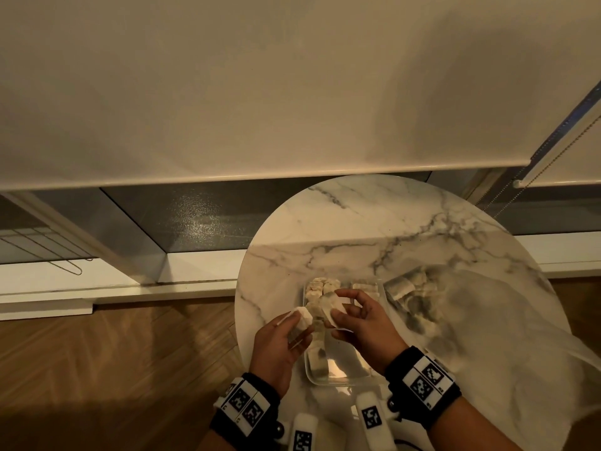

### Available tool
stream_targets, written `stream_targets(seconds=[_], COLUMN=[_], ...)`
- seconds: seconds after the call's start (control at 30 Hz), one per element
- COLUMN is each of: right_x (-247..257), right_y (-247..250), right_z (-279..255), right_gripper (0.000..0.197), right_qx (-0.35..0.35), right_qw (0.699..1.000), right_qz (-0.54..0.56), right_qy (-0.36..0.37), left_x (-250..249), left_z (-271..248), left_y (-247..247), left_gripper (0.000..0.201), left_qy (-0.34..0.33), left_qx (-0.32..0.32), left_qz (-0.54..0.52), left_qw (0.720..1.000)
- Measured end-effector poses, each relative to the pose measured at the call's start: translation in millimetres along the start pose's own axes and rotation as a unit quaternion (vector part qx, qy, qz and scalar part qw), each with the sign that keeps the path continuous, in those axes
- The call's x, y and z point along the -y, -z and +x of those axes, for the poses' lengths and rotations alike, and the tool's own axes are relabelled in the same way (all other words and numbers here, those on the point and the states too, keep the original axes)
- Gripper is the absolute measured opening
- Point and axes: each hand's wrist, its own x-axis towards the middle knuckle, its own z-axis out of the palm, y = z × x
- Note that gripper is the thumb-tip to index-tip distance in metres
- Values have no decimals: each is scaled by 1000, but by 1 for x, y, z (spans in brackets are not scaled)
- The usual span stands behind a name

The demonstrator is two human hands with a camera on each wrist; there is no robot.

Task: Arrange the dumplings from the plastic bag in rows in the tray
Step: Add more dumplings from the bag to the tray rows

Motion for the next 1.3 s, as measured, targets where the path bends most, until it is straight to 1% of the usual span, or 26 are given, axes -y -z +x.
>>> stream_targets(seconds=[0.1, 0.17, 0.23, 0.27, 0.33, 0.4, 0.43, 0.47, 0.5, 0.57, 0.67, 0.7, 0.77, 0.83, 0.93, 1.1, 1.23, 1.3], right_x=[-3, -6, -8, -8, -6, -3, -1, 2, 4, 6, 3, 1, 1, 3, 6, 6, 3, 1], right_y=[4, 6, 10, 12, 20, 28, 32, 34, 35, 36, 32, 28, 22, 17, 13, 14, 15, 15], right_z=[1, 3, 6, 8, 14, 22, 26, 31, 37, 51, 77, 85, 98, 108, 118, 127, 133, 134], right_gripper=[45, 49, 46, 44, 35, 23, 17, 13, 10, 13, 21, 25, 30, 27, 20, 23, 19, 19], right_qx=[23, 25, 4, -14, -51, -69, -73, -75, -72, -45, 49, 75, 101, 98, 76, 24, -4, -20], right_qw=[999, 997, 987, 976, 937, 880, 854, 836, 824, 796, 724, 711, 700, 692, 680, 678, 675, 669], right_qz=[-31, -74, -156, -211, -341, -462, -508, -535, -553, -597, -687, -699, -707, -715, -729, -734, -737, -742], right_qy=[2, 15, 36, 46, 63, 82, 91, 97, 101, 88, 24, 4, -16, -11, 8, 34, 39, 42], left_x=[2, 3, 4, 4, 4, 4, 4, 4, 4, 4, 3, 3, 2, -1, -5, -8, -9, -10], left_z=[0, 0, 0, 0, -1, -1, -1, -1, -2, -2, -2, -1, 0, 2, 5, 12, 18, 22], left_y=[2, 4, 6, 7, 9, 12, 13, 14, 15, 18, 21, 23, 26, 29, 34, 44, 44, 42], left_gripper=[18, 17, 17, 17, 17, 16, 16, 16, 17, 17, 16, 16, 17, 18, 19, 20, 22, 25], left_qy=[7, 11, 13, 15, 18, 20, 20, 19, 19, 20, 20, 17, 12, 11, 10, 11, 24, 29], left_qx=[-4, -8, -14, -17, -21, -25, -26, -26, -28, -30, -41, -43, -44, -47, -50, -63, -64, -61], left_qz=[1, 1, -2, -4, -12, -19, -21, -22, -24, -31, -48, -54, -64, -68, -75, -82, -92, -95], left_qw=[1000, 1000, 1000, 1000, 1000, 999, 999, 999, 999, 999, 998, 997, 997, 997, 996, 995, 993, 993])
